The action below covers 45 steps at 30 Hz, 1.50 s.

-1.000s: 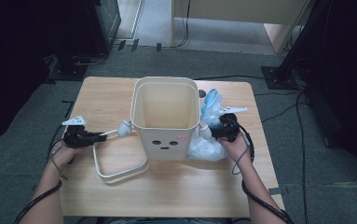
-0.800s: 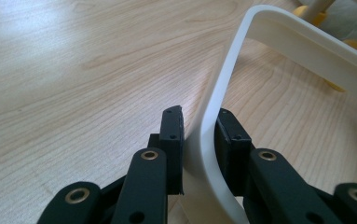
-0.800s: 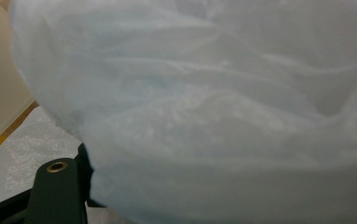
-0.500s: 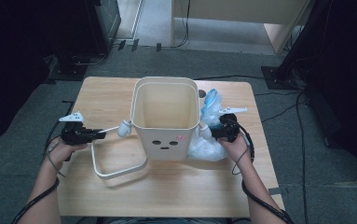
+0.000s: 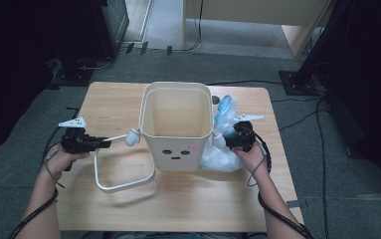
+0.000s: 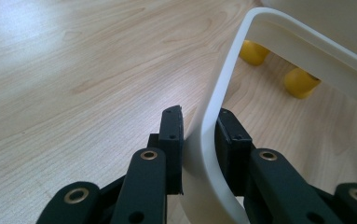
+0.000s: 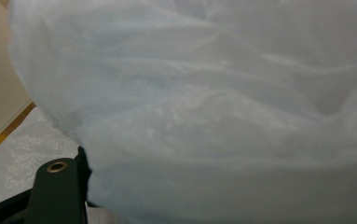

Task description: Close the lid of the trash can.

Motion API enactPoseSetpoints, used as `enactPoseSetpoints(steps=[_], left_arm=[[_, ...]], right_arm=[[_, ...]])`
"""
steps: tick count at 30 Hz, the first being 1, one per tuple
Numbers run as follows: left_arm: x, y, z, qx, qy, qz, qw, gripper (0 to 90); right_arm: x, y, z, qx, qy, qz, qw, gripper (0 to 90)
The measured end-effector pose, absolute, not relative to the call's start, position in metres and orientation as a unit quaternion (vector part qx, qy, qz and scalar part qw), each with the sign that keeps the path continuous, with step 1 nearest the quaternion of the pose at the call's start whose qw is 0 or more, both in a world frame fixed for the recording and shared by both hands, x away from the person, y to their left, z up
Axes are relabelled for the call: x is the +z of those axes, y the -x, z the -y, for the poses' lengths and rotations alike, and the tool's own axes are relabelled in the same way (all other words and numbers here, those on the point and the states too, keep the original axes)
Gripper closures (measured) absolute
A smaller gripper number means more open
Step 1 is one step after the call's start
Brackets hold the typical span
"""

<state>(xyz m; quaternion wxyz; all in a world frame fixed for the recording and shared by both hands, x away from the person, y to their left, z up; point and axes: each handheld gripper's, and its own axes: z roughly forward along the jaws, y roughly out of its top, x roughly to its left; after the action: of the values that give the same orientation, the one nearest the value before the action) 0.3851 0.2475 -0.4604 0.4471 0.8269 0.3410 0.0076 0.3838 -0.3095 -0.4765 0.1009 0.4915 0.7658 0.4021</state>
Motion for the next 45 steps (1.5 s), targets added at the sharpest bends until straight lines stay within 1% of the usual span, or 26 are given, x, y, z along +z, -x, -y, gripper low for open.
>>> enactPoseSetpoints(steps=[5,13,22,32,39,41,43,45], left_arm=[[-0.452,-0.383,-0.252,0.003,-0.822,-0.345,0.453,74.9],[-0.44,-0.381,-0.246,-0.006,-0.823,-0.342,0.453,74.7],[-0.427,-0.378,-0.246,-0.003,-0.824,-0.34,0.453,74.5],[-0.413,-0.374,-0.253,-0.003,-0.813,-0.341,0.473,74.5],[-0.405,-0.371,-0.254,-0.005,-0.818,-0.332,0.469,74.4],[-0.404,-0.377,-0.252,-0.011,-0.825,-0.324,0.464,74.4],[-0.404,-0.38,-0.253,-0.01,-0.829,-0.329,0.452,74.5],[-0.404,-0.38,-0.255,-0.012,-0.829,-0.325,0.456,74.3]], right_arm=[[-0.477,-0.384,0.309,0.402,-0.49,-0.767,0.102,28.6],[-0.476,-0.385,0.309,0.402,-0.488,-0.768,0.103,28.6],[-0.476,-0.384,0.309,0.4,-0.488,-0.769,0.102,28.6],[-0.476,-0.384,0.308,0.399,-0.488,-0.77,0.103,28.6],[-0.476,-0.384,0.307,0.399,-0.488,-0.769,0.101,28.6],[-0.476,-0.383,0.307,0.402,-0.489,-0.768,0.101,28.6],[-0.477,-0.383,0.306,0.404,-0.487,-0.767,0.099,28.6],[-0.476,-0.382,0.305,0.401,-0.487,-0.769,0.1,28.6]])
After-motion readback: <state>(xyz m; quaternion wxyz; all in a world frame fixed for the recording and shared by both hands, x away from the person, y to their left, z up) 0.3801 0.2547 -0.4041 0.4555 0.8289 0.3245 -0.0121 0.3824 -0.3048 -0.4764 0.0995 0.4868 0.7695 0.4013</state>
